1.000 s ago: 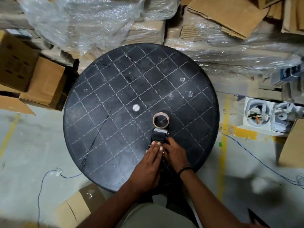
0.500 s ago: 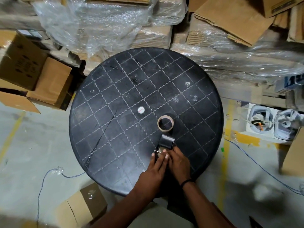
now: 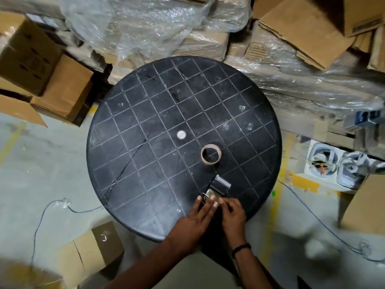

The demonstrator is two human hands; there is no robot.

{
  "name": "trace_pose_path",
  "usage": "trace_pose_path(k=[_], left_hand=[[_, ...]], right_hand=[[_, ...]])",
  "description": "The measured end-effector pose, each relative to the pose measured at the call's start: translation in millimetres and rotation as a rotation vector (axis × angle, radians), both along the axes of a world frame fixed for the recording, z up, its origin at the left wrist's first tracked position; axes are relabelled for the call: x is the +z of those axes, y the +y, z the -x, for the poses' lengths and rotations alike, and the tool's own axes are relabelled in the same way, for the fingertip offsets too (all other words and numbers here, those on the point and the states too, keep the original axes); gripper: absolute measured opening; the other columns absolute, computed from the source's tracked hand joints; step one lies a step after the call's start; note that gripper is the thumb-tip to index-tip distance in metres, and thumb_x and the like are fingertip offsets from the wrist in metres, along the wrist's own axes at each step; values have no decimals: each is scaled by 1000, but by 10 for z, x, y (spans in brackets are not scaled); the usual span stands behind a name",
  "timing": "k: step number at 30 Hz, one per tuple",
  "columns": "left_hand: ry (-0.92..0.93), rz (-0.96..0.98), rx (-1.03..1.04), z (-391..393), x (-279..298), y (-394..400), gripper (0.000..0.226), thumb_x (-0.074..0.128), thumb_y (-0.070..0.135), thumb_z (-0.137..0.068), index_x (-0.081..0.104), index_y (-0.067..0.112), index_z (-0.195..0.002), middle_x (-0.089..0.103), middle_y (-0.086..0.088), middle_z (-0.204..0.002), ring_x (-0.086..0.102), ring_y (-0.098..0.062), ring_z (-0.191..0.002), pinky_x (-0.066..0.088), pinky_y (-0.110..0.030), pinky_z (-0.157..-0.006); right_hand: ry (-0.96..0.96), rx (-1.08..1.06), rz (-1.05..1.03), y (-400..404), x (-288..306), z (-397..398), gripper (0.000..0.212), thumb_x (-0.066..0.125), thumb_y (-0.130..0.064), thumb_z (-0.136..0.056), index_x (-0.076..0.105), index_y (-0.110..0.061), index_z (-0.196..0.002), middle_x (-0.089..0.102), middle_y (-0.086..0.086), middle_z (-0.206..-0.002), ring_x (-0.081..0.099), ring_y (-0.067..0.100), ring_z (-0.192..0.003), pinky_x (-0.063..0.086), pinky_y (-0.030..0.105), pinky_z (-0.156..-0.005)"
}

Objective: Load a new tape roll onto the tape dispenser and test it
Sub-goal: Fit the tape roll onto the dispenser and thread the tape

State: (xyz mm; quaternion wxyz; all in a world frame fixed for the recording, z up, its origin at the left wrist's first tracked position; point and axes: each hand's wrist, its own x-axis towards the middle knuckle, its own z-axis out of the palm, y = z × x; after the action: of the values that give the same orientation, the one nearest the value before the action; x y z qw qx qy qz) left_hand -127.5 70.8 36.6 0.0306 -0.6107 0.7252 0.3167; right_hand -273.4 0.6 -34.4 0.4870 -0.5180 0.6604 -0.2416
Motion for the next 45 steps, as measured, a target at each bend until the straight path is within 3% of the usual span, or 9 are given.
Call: trace_pose_path(k=[4,9,12,15,19,24,33,40,45], left_hand=[[-2,32,-45,4,27,35,89,43,-8,-89,-5,17,-159,-18,-2,-165,-8,-39,-151,59,-43,-65],[-114,184,-47,52,-99,62,67,56,6,-83,44,10,-149,33,-11,-159,46,-41,-137,61,-33,-59],[-138,166,-87,76,-92,-26,59,36,11,-89,43,3,-147,39,-19,-156,38,-50,-138,55,-48,-94],[-180,151,-81,72,-68,-93,58,33,11,-91,40,-2,-148,34,-24,-157,30,-55,-140,44,-54,-107],[-157,61,21,57,62,-124,56,36,8,-89,48,-2,-143,41,-24,-153,35,-54,-138,56,-44,-93],[-20,-34,141,-94,118,-42,81,42,1,-97,-11,9,-158,-28,-7,-162,-25,-36,-148,50,-43,-97],[18,-17,251,-276,21,29,97,52,1,-90,-16,16,-157,-26,-3,-164,-18,-27,-152,50,-37,-102],[35,39,242,-325,-115,29,96,55,8,-95,-19,17,-156,-32,0,-159,-16,-27,-153,46,-36,-107],[-49,56,238,-304,-271,137,117,74,24,-88,-22,17,-154,-35,-1,-160,-15,-30,-153,55,-37,-94]], right_hand=[[16,-32,12,68,148,20,10,68,-13,-93,77,-18,-91,67,-6,-92,67,8,-86,56,37,-84],[234,246,238,-114,350,-23,10,64,-18,-96,73,-21,-94,57,-14,-97,59,3,-88,52,30,-82],[360,373,368,-266,430,-87,8,60,-21,-96,66,-25,-97,53,-10,-110,58,10,-97,49,32,-85],[360,393,382,-364,511,-185,10,51,-24,-100,61,-24,-99,57,-6,-117,58,14,-101,49,34,-89],[489,493,436,-497,570,-317,26,30,-36,-102,53,-26,-97,68,-5,-87,65,20,-84,47,42,-79],[400,506,375,-533,554,-556,35,20,-44,-100,49,-25,-96,72,-4,-86,67,21,-82,43,41,-85],[243,525,413,-688,609,-664,14,46,-23,-103,53,-24,-91,70,-1,-82,64,24,-74,47,40,-69],[198,559,226,-1004,571,-786,22,40,-37,-102,57,-26,-94,72,-5,-80,70,13,-73,59,41,-72],[246,638,218,-1066,554,-888,15,45,-32,-103,56,-25,-96,70,-3,-78,67,14,-71,54,33,-71]])
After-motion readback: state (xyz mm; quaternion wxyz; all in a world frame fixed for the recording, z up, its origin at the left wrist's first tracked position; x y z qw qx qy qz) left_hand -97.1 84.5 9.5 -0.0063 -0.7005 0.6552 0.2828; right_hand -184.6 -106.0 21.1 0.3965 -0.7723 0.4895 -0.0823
